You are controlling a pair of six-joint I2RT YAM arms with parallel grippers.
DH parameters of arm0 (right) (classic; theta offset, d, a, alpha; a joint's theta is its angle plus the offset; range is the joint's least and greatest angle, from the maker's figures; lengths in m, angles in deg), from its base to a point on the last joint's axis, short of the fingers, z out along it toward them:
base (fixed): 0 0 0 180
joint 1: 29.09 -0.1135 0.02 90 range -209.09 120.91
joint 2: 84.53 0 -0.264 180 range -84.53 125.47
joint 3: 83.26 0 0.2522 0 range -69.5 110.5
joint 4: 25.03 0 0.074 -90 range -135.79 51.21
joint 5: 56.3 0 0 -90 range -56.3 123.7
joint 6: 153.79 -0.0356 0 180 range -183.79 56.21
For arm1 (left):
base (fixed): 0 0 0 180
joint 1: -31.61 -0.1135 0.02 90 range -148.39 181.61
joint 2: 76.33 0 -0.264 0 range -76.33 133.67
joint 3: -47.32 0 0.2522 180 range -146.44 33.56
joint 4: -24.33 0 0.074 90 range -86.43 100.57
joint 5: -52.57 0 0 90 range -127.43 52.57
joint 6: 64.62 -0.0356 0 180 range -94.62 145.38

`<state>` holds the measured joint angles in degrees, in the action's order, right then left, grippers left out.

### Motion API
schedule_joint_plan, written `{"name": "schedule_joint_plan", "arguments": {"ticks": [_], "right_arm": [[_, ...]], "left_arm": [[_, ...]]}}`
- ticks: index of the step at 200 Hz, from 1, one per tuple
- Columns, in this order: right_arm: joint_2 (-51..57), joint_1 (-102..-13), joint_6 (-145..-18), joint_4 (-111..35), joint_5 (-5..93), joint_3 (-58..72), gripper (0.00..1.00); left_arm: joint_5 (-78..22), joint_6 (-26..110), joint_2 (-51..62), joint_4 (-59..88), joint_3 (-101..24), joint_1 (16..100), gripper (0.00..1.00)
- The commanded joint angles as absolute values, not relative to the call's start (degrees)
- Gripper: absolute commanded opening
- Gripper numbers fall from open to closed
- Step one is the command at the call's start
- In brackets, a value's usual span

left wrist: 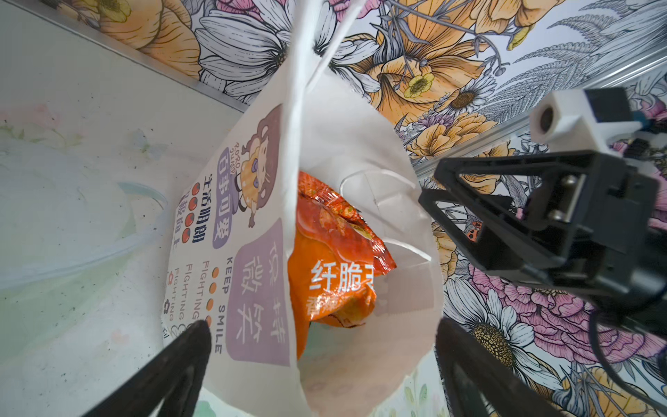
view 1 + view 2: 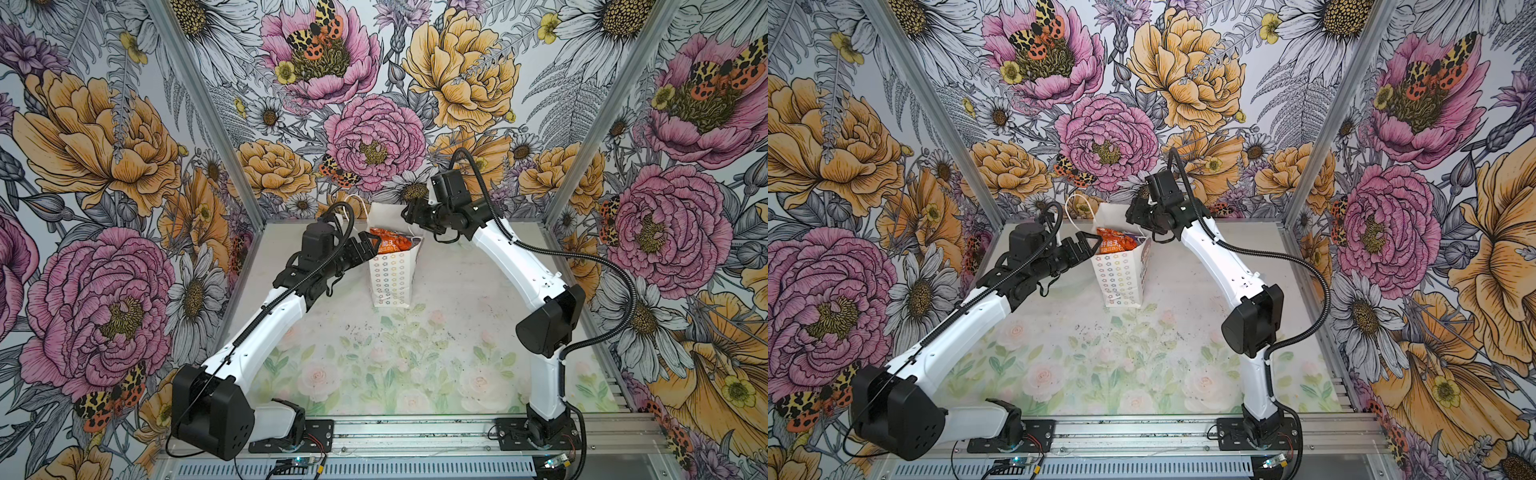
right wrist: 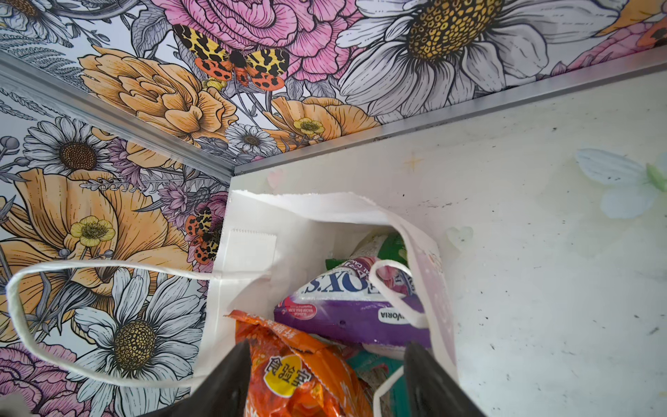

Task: Place the snacks into the paper bag

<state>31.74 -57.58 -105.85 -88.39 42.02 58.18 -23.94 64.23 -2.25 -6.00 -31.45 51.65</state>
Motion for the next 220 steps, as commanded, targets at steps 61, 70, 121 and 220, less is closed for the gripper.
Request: {"name": "schedule_joint_plan", "arguments": {"ticks": [61, 70, 121, 220], "right_arm": [[16.17, -50.38, -92.64, -89.19, 44.43, 51.34, 0.64], [13.98, -49.50, -90.62, -89.24, 44.26, 48.76, 0.64], [2.55, -42.10, -77.43, -88.87, 40.47, 33.72, 0.65], [-12.89, -29.54, -62.11, -40.33, 37.29, -20.79, 0.66]], "left_arm": [[-29.31, 57.83, -13.01, -14.46, -37.30, 49.87, 0.99], [-29.85, 57.27, -13.97, -15.14, -37.44, 48.82, 0.99], [-35.97, 50.61, -17.01, -15.26, -36.02, 43.39, 0.99], [-40.78, 35.99, -20.85, 6.04, -15.79, 33.65, 0.99]]}}
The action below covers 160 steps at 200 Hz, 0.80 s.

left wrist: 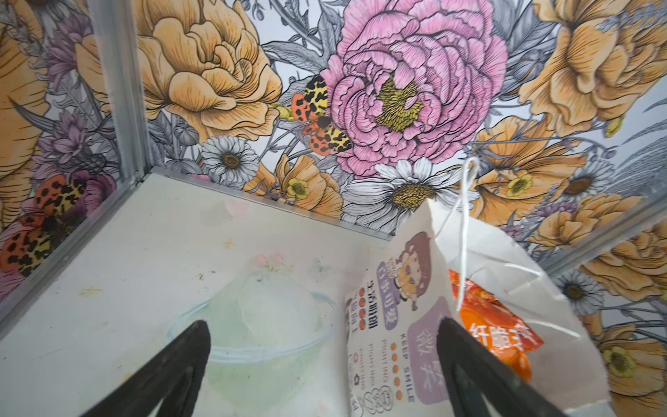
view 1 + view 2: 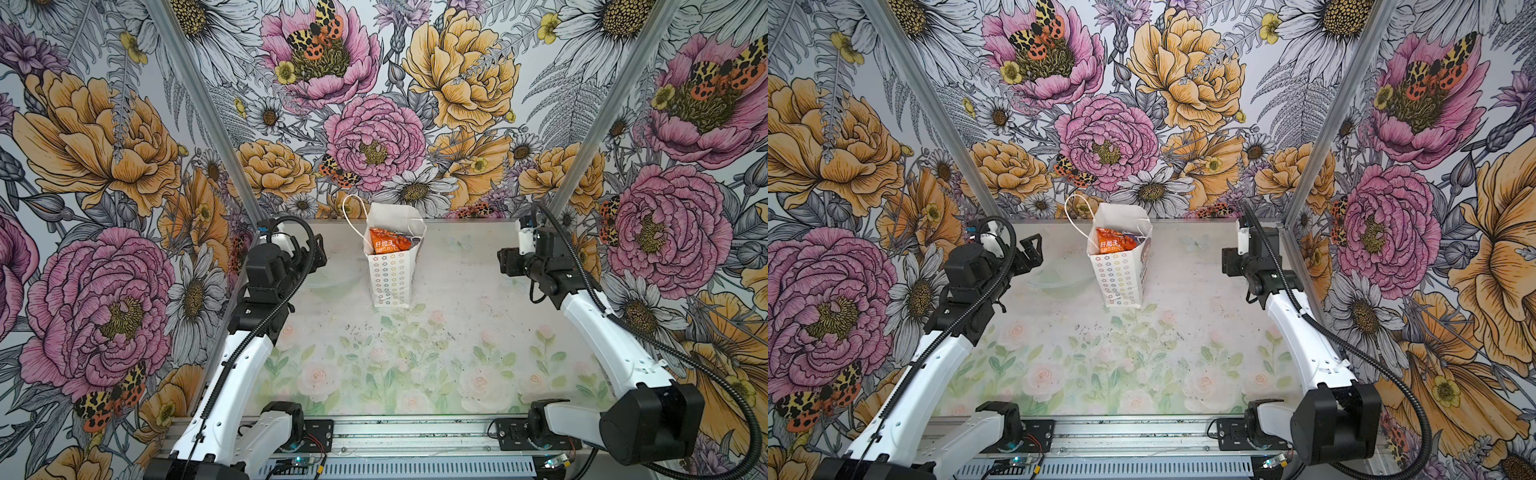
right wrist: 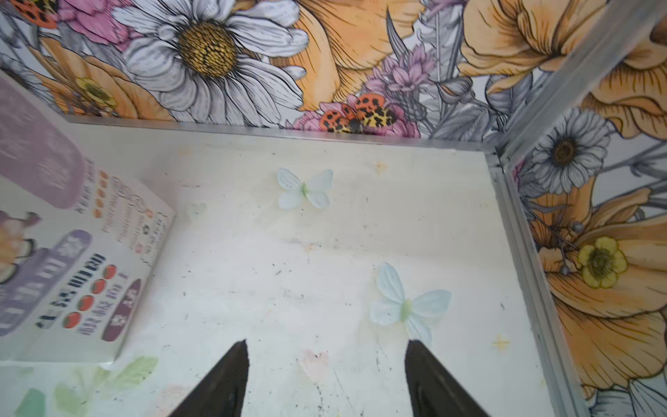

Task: Place the snacks into the paper bag

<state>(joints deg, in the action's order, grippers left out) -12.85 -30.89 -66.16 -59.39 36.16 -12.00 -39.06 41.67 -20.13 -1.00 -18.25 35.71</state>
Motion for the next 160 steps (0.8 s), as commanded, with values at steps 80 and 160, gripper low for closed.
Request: {"name": "schedule_joint_plan", "arguments": {"ticks": [80, 160], "right_arm": [[-0.96, -28.73, -65.95, 2.20, 32.24, -44.32, 0.67], [3.38, -27.86, -68.01, 9.44, 29.55, -46.37, 0.68]], "left_arm": [[-41.93, 33.05, -13.57, 17.49, -3.84, 28.03, 0.99], [-41.04, 30.03, -6.98, 51.30, 15.01, 25.05, 0.99]]}}
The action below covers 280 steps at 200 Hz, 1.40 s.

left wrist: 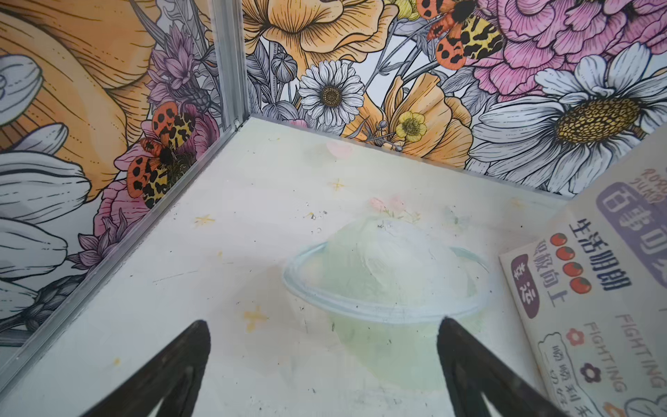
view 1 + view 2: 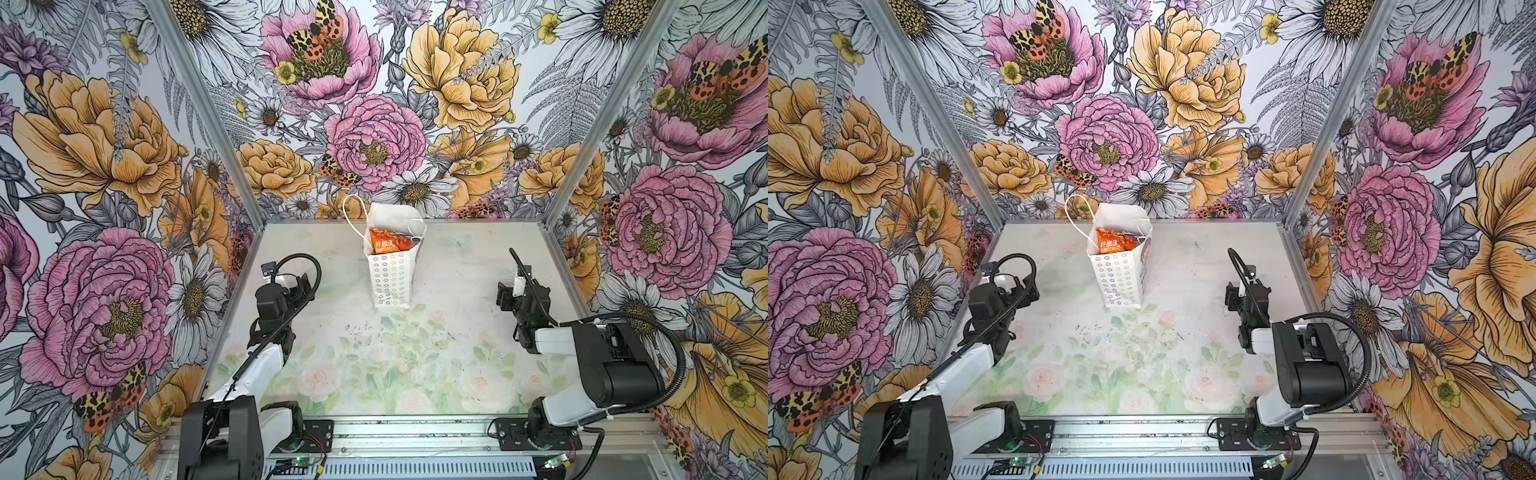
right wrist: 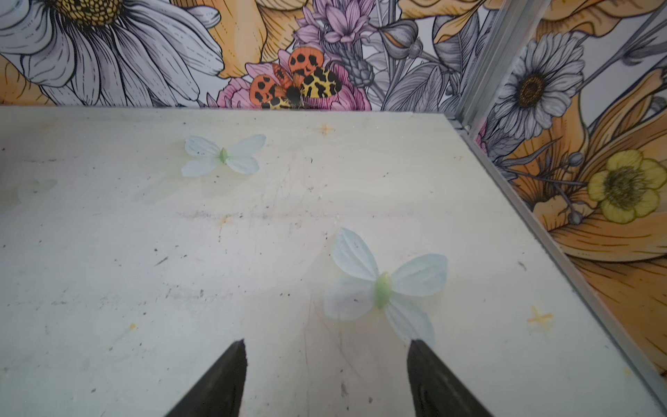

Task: Place the snacks into the paper bag

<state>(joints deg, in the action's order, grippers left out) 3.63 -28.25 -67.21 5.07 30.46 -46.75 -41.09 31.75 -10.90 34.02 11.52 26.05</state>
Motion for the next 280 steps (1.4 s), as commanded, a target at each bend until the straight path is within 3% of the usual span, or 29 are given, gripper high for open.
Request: {"name": "schedule_joint_plan", "arguments": {"ticks": [1, 55, 81, 85, 89, 111, 125, 213, 280], "right_arm": [[3.37, -27.90, -68.01, 9.50, 29.56, -46.38, 0.68], [3.37, -27.89, -68.07, 9.47, 29.48, -46.30, 0.72], [3.43, -27.94, -68.09, 9.47, 29.40, -46.33, 0.85], [3.42, -27.97, -68.04, 9.49, 29.42, -46.37, 0.97], [3.38, -27.92, -68.04, 9.51, 29.43, -46.37, 1.00], [3.37, -27.95, -68.05, 9.49, 29.39, -46.36, 1.00], [3.44, -27.95, -68.04, 9.47, 29.42, -46.30, 1.00], [3.44, -27.94, -68.04, 9.47, 29.40, -46.38, 1.00], [3.45, -28.01, -68.08, 9.44, 29.40, -46.32, 1.00]], "left_arm": [[-40.90, 30.03, -6.72, 51.72, 15.10, 25.04, 0.99], [-38.44, 31.40, 6.32, 67.33, 16.33, 24.93, 0.99], [-38.78, 30.35, 6.51, 64.68, 14.89, 25.84, 0.99], [-38.67, 30.08, 6.55, 64.36, 14.73, 26.09, 0.99], [-38.93, 29.42, 6.62, 64.08, 14.73, 26.58, 0.99], [-43.46, 25.11, 14.64, 76.89, 16.44, 31.14, 0.99], [-46.27, 25.48, 10.67, 65.70, 14.29, 31.57, 0.99], [-51.74, 25.31, 12.63, 66.16, 12.63, 33.18, 0.99], [-47.88, 25.61, 12.52, 65.51, 12.40, 32.00, 0.99]]}}
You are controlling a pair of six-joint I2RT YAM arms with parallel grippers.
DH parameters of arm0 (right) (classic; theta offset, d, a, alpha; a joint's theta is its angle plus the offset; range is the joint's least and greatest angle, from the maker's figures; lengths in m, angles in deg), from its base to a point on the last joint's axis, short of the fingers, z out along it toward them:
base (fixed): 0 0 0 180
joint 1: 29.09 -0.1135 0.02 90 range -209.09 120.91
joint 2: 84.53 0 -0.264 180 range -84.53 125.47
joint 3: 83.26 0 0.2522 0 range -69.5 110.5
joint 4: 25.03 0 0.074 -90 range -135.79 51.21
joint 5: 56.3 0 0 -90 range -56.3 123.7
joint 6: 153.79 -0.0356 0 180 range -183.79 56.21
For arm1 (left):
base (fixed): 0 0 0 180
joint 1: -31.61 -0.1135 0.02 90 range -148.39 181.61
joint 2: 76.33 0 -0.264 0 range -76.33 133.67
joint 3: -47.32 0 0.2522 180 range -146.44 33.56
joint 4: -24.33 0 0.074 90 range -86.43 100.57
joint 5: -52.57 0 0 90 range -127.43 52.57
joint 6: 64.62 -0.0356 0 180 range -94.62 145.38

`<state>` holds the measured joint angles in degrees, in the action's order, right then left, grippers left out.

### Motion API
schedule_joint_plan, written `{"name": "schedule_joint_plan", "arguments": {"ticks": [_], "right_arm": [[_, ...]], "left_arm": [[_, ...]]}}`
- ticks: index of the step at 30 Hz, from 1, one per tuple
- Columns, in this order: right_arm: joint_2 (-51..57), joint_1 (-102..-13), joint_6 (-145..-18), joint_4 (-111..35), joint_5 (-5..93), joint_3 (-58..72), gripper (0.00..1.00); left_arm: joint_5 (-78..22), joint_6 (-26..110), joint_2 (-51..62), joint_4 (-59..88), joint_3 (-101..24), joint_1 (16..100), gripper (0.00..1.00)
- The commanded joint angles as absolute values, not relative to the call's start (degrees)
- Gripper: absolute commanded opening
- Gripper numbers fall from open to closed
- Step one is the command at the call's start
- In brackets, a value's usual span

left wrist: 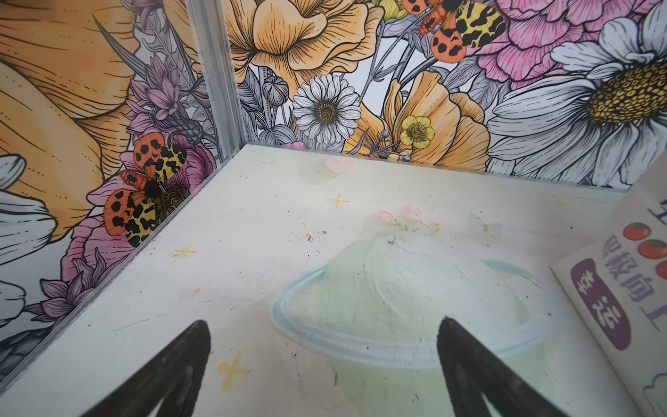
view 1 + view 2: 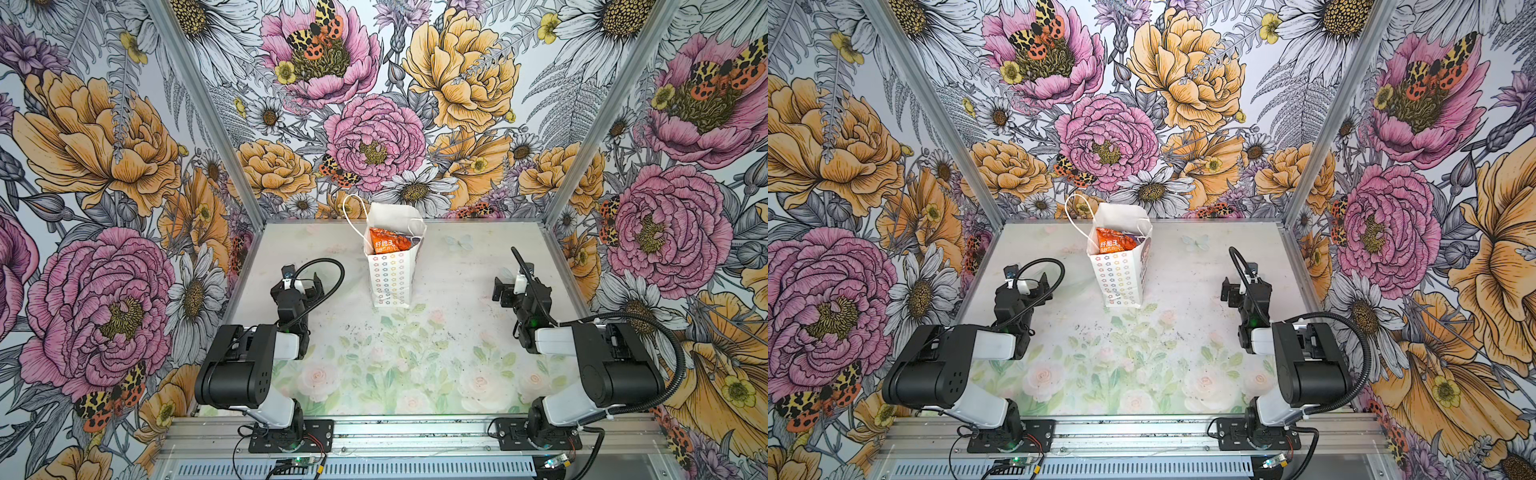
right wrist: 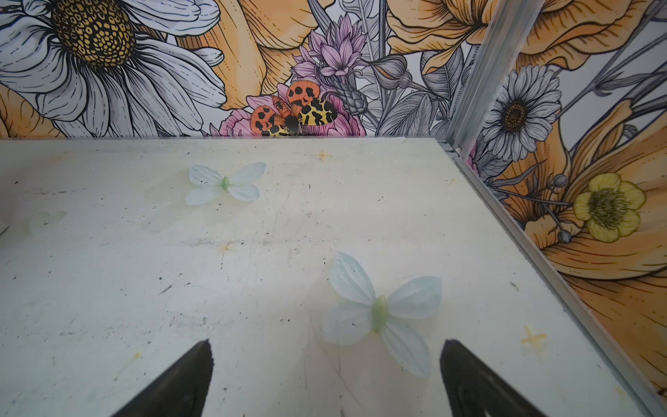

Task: Place the snacks into the paper bag

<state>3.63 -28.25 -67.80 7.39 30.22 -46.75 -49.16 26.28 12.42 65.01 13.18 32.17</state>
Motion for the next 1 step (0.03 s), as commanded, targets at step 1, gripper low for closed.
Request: {"name": "schedule_joint_plan", "arguments": {"ticks": [1], "right_arm": [[3.50, -28.02, -68.08, 9.45, 29.44, -46.31, 1.00]], "left_arm": [[-47.89, 25.62, 12.52, 65.51, 12.43, 32.03, 0.99]]}}
